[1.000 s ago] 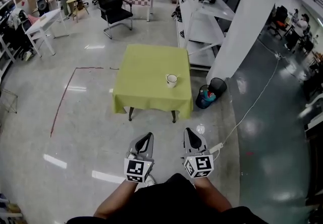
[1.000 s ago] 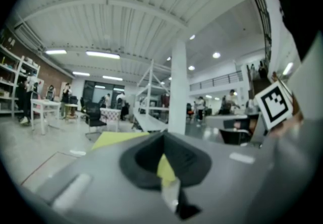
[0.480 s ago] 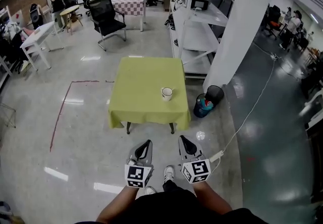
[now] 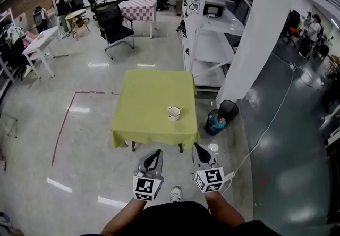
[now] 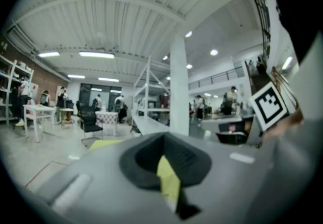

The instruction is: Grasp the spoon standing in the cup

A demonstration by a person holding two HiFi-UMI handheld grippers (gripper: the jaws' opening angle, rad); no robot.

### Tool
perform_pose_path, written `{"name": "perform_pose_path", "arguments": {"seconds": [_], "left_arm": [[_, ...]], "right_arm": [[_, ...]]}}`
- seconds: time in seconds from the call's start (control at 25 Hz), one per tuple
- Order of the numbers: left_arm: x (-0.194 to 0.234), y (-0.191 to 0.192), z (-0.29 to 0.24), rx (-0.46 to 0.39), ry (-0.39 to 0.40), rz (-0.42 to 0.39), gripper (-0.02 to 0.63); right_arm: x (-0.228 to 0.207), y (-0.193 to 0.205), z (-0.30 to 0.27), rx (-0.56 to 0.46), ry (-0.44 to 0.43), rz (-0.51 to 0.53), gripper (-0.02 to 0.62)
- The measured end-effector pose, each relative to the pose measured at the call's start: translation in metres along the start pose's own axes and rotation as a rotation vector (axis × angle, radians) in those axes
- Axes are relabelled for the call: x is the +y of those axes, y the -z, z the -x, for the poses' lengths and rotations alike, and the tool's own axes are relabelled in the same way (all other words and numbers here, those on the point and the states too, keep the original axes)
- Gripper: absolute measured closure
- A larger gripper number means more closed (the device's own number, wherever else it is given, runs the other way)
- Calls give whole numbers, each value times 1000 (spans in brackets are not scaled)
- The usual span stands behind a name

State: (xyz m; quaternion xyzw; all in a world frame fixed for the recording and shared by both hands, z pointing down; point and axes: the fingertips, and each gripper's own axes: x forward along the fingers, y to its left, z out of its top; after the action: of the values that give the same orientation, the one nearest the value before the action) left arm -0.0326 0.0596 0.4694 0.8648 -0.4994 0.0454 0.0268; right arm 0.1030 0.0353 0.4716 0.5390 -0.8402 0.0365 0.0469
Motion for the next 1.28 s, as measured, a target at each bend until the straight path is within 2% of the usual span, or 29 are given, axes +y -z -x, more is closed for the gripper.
{"name": "perform_pose_path", "arguments": {"seconds": [0.24,0.48,0.72,0.96,1.28], "left_arm": [[10,-6,-35,5,-30,-29,600],[35,2,-56,24,-98,8,600],[56,9,-73,53,-128,14,600],[75,9,-98,39,-106,29,600],[117,14,-144,21,-35,53,600]], "right_arm": [[-20,-6,-26,-9,-62,19,589],[-34,-7,-48,-22,-119,8,589],[-45,-7,-69,-5,-126,26,589],[-43,1,-100,14,-125,15,589],[-38,-2,-165,23,-114,15,589]]}}
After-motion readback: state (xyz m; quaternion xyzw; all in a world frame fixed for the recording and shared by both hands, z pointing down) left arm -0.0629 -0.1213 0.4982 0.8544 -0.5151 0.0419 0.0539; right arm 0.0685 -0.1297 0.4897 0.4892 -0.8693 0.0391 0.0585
